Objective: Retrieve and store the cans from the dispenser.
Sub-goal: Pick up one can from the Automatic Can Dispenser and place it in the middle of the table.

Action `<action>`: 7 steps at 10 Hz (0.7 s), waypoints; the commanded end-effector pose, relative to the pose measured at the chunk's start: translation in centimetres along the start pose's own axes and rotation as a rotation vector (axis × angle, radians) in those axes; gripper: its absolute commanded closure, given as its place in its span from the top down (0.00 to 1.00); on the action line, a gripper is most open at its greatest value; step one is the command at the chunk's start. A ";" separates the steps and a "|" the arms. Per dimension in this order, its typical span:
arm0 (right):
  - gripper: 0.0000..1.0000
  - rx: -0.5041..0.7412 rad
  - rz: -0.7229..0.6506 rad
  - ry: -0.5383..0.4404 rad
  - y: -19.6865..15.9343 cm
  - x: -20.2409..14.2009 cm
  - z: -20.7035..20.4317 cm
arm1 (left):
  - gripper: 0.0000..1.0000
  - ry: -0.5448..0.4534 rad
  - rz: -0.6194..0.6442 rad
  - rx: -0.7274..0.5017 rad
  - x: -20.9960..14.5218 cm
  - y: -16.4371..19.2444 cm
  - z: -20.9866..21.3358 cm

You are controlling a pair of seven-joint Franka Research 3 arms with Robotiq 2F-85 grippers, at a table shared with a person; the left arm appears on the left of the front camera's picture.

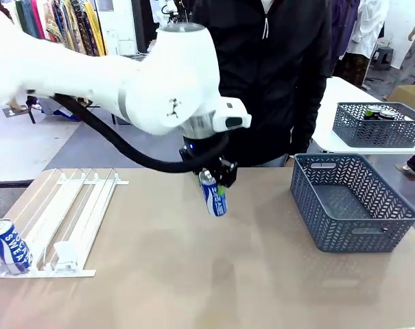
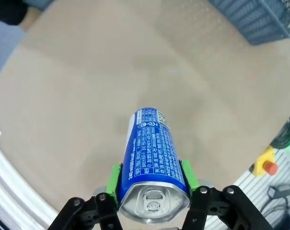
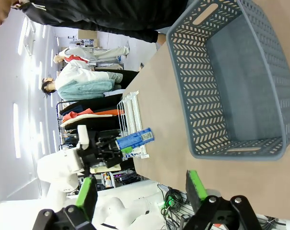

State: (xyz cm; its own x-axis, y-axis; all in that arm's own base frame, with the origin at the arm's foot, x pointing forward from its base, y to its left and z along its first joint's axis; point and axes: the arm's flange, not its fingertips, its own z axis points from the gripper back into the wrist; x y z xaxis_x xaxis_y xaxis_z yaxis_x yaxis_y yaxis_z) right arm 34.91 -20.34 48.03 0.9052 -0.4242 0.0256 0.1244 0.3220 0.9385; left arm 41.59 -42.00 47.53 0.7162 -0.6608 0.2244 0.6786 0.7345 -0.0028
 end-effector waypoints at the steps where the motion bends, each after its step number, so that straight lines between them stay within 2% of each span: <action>1: 1.00 0.004 0.014 0.005 0.2 0.0 0.2 | 0.00 0.011 0.005 0.065 0.1 0.9 1.4; 2: 1.00 0.004 0.014 0.005 0.2 0.0 0.2 | 0.00 0.000 0.000 0.000 0.0 0.0 0.0; 4: 1.00 0.004 0.014 0.005 0.2 0.0 0.2 | 0.00 0.000 0.000 0.000 0.0 0.0 0.0; 7: 1.00 0.004 0.014 0.005 0.2 0.0 0.2 | 0.00 0.088 0.038 -0.024 1.7 1.6 -3.3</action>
State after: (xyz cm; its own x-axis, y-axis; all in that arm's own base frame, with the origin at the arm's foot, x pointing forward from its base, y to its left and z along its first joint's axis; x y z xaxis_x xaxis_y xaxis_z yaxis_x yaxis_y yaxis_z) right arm 34.91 -20.35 48.03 0.9052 -0.4242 0.0257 0.1243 0.3221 0.9385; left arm 42.99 -41.95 44.84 0.7311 -0.6620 0.1654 0.6723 0.7402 -0.0093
